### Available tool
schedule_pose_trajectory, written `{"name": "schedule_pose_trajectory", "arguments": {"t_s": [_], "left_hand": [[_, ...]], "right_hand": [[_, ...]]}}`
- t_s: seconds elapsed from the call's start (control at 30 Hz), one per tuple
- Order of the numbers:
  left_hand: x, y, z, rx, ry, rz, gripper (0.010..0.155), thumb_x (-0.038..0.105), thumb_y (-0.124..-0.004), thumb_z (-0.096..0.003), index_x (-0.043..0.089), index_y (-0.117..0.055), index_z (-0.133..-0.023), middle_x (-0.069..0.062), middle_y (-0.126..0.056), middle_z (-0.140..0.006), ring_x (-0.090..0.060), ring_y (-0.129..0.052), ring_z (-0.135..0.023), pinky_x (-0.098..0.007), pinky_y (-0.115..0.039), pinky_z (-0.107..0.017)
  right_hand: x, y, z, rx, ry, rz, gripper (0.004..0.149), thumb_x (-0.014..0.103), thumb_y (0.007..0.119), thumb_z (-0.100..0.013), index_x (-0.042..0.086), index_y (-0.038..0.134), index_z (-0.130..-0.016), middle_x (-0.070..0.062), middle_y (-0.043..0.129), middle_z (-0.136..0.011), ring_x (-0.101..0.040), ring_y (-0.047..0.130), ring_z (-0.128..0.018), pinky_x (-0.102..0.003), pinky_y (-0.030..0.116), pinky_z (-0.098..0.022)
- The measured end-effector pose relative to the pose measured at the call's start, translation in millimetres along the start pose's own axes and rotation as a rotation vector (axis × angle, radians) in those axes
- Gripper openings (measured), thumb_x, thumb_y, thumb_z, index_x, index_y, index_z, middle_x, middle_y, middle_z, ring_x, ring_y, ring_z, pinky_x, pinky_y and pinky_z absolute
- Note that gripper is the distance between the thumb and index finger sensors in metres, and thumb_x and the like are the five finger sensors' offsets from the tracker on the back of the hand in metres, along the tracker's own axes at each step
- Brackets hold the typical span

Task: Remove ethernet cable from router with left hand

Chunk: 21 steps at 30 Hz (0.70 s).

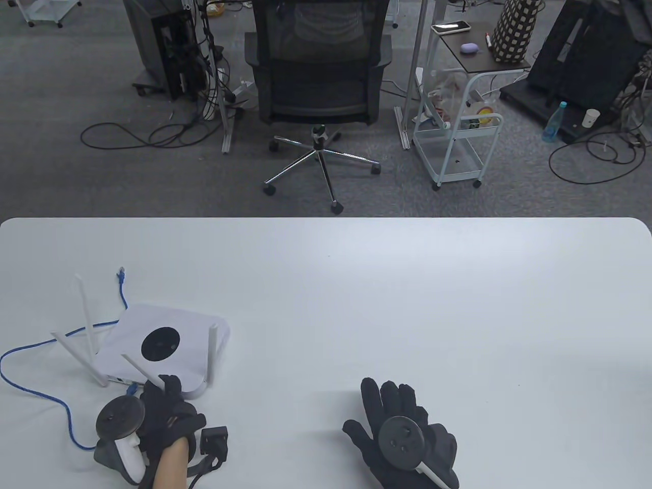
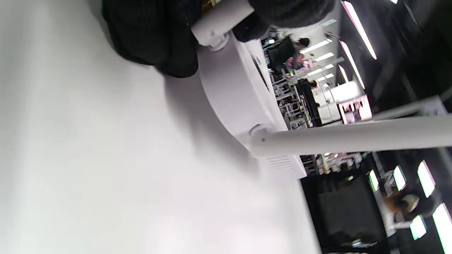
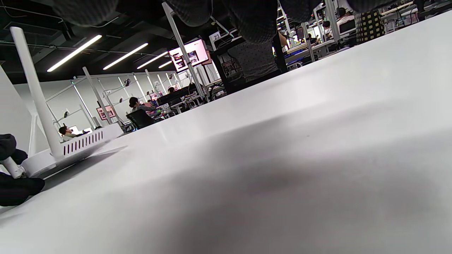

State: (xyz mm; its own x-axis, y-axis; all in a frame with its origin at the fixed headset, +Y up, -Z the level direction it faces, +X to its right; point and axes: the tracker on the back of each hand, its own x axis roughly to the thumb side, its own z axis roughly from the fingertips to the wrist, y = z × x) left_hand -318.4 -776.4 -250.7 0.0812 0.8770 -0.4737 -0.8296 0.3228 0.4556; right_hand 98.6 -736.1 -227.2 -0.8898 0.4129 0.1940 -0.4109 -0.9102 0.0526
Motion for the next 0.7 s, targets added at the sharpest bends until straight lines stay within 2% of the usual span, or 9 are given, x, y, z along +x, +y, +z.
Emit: {"name": "schedule_pose_trajectory", "arguments": {"t_s": [0.07,0.2,0.43,0.57,0.7], "left_hand": [[-3,2,-2,-0.028,0.026,0.085,0.048,0.037,-0.067,-0.0589,0.018,-0.057,-0.102,-0.035,-0.035,-0.117,-0.036,-0.082,-0.099,-0.054,-0.070,-0.072],[-5,5,-2,-0.002,0.045,0.077,0.046,0.035,-0.075,-0.0587,0.017,-0.058,-0.098,-0.028,-0.044,-0.117,-0.028,-0.088,-0.092,-0.051,-0.074,-0.070],[-1,7,2,0.010,0.003,0.137,0.046,0.027,-0.075,-0.0598,0.019,-0.053,-0.100,-0.025,-0.043,-0.118,-0.029,-0.089,-0.093,-0.052,-0.075,-0.071],[7,2,6,-0.067,-0.068,0.198,0.054,0.025,-0.074,-0.0595,0.022,-0.047,-0.106,-0.026,-0.046,-0.118,-0.032,-0.089,-0.092,-0.054,-0.073,-0.070],[20,-7,15,-0.177,-0.204,0.242,0.064,0.023,-0.075,-0.0585,0.024,-0.041,-0.113,-0.028,-0.049,-0.117,-0.034,-0.091,-0.089,-0.056,-0.073,-0.068]], "right_hand": [[0,0,0,0.000,0.000,-0.001,0.082,0.063,0.055,-0.054,0.016,0.031,-0.117,-0.032,0.039,-0.115,-0.059,0.031,-0.102,-0.079,0.039,-0.064],[0,0,0,0.002,-0.001,-0.003,0.082,0.063,0.055,-0.054,0.016,0.030,-0.117,-0.032,0.039,-0.115,-0.059,0.031,-0.102,-0.079,0.039,-0.064],[0,0,0,0.001,-0.002,-0.006,0.082,0.063,0.055,-0.054,0.016,0.030,-0.117,-0.032,0.039,-0.115,-0.059,0.030,-0.102,-0.079,0.039,-0.063],[0,0,0,0.001,-0.001,-0.007,0.082,0.063,0.055,-0.054,0.016,0.030,-0.117,-0.032,0.039,-0.115,-0.058,0.031,-0.102,-0.079,0.038,-0.063],[-1,-1,0,0.000,0.000,-0.008,0.082,0.063,0.055,-0.054,0.016,0.030,-0.117,-0.032,0.039,-0.115,-0.059,0.031,-0.102,-0.079,0.038,-0.064]]}}
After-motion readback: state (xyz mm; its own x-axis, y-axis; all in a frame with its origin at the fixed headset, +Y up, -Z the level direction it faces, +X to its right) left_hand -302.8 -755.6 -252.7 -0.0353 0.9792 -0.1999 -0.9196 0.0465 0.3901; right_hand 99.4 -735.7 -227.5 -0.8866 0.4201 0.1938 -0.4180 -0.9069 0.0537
